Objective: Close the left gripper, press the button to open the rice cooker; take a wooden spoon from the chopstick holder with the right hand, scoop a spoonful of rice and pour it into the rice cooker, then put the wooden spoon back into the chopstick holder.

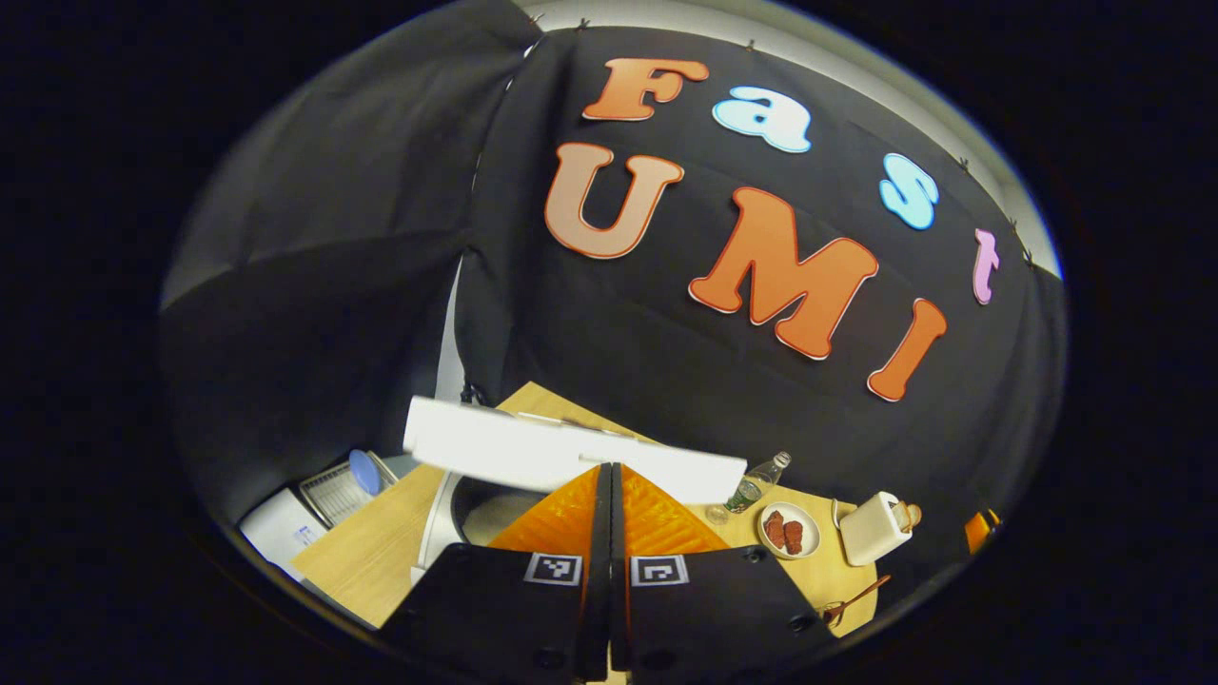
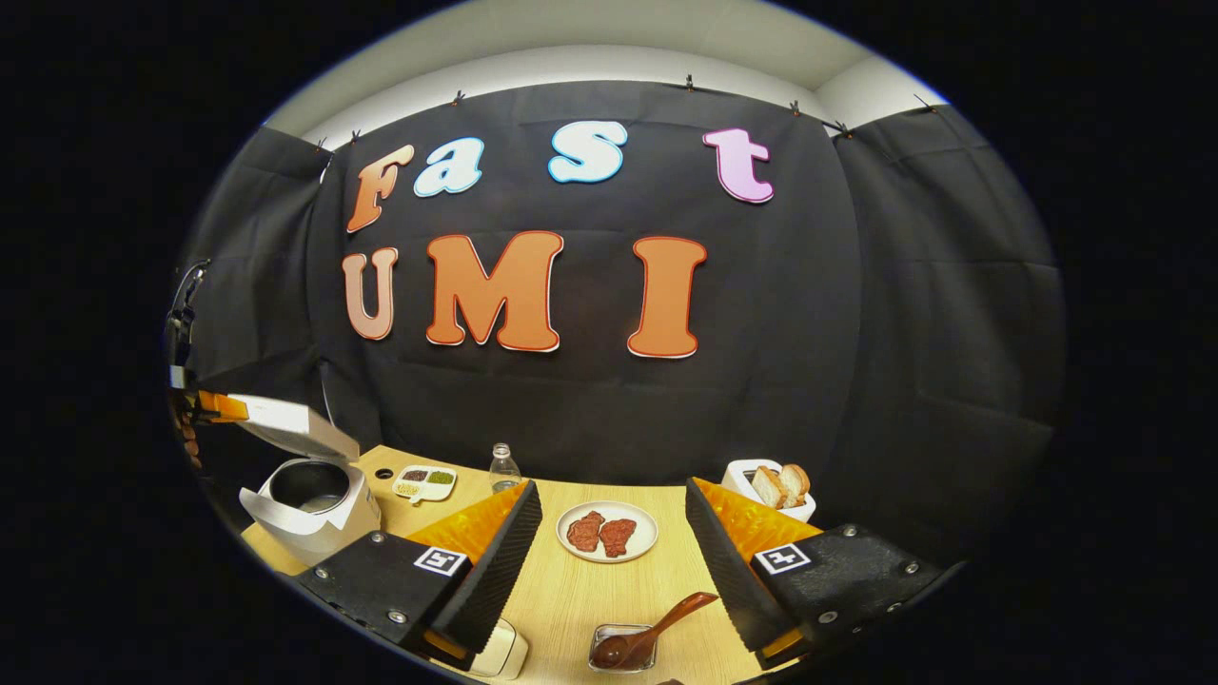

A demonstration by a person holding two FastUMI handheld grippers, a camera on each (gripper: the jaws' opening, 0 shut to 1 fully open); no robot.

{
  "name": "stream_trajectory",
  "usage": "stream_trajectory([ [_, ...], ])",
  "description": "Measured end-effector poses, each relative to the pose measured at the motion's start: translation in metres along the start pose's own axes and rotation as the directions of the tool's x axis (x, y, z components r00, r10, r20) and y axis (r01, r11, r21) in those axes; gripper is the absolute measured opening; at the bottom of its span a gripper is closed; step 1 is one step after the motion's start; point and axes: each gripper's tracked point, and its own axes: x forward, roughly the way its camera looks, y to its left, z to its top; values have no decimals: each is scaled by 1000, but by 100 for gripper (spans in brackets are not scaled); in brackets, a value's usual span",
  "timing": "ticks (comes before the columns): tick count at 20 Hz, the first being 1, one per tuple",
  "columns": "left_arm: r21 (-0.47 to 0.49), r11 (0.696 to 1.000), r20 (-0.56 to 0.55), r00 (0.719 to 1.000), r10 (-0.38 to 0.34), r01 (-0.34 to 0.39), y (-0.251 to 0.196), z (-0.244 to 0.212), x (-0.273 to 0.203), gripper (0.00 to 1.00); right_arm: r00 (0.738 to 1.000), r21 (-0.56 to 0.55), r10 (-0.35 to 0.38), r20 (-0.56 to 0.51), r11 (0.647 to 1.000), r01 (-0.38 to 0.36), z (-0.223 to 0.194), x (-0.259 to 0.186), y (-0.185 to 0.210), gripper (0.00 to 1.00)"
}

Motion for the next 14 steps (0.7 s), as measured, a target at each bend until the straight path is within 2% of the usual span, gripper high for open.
stream_trajectory([
  [4, 164, 986, 98, 995, 9, -25, -32, 15, -31, 5, 1000, 18, 12, -18, 1000, -12, -9, 2, -3, 94],
  [6, 211, 976, 157, 987, 14, -48, -47, 26, -49, 5, 999, 21, 21, -28, 1000, -20, -15, 1, -4, 94],
  [10, 248, 964, 246, 969, 33, -96, -67, 40, -77, 7, 998, 25, 22, -56, 999, -21, -30, 0, -15, 95],
  [11, 254, 962, 270, 962, 34, -105, -74, 41, -85, 5, 998, 29, 20, -64, 999, -18, -34, 1, -18, 94],
  [14, 271, 960, 294, 956, -7, -76, -100, 38, -99, 15, 995, 49, 12, -96, 999, -7, -47, 2, -28, 95],
])
